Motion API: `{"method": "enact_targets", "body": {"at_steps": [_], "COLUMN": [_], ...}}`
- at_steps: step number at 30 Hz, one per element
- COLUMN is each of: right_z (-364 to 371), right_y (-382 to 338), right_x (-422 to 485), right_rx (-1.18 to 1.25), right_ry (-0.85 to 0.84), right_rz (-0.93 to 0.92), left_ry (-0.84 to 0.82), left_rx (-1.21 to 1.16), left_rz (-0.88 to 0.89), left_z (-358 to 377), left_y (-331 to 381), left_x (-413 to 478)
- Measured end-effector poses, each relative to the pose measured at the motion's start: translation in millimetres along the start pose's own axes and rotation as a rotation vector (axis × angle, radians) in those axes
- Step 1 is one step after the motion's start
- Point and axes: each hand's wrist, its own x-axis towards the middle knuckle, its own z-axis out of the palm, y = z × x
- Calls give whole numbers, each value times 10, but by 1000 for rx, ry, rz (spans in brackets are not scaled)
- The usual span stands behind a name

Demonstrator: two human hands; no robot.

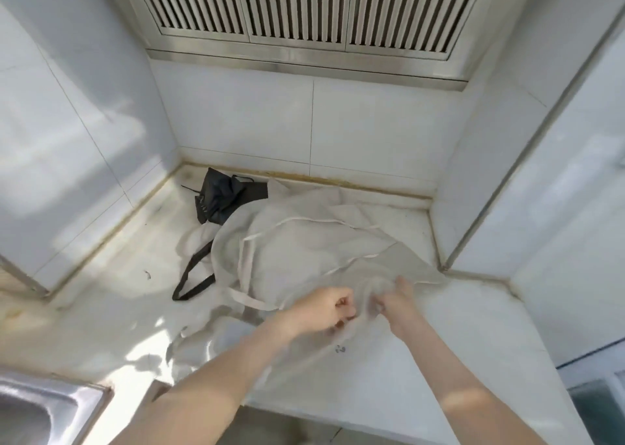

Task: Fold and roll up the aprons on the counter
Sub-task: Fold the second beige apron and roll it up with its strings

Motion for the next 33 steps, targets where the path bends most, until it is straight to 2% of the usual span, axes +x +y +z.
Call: {"method": "enact_targets", "body": {"at_steps": [2, 4, 8, 12, 15, 17, 19, 22, 26, 29, 33], "right_z": [-234, -485, -1011, -1375, -1511, -1553, -1549, -1457, -1143, -773, -409], "right_y": [25, 93, 405, 666, 780, 917, 998, 1024, 979, 961, 1025], "right_x": [-187, -386, -579, -705, -856, -847, -834, -735, -603, -522, -351], "right_rx": [-35, -102, -369, -523, -566, -697, -917, -1103, -994, -959, -1280], "right_ry": [71, 64, 126, 183, 155, 142, 205, 273, 14, -82, 107], "right_rz": [-124, -171, -113, -15, 16, 24, 77, 16, -142, -142, -226], "left_ry": [-131, -98, 97, 86, 60, 17, -24, -88, -113, -135, -20], "left_rx": [-184, -175, 27, 312, 364, 402, 482, 558, 574, 517, 598], "left_rz": [-35, -73, -257, -254, -224, -233, -253, -286, -290, -270, -251], "left_z": [230, 371, 406, 517, 736, 896, 1001, 1024, 927, 813, 645], "left_y": [152, 150, -50, -60, -44, -71, -123, -264, -437, -572, -773], "left_x": [-181, -248, -385, -468, -366, -244, -113, 23, 88, 138, 235]}}
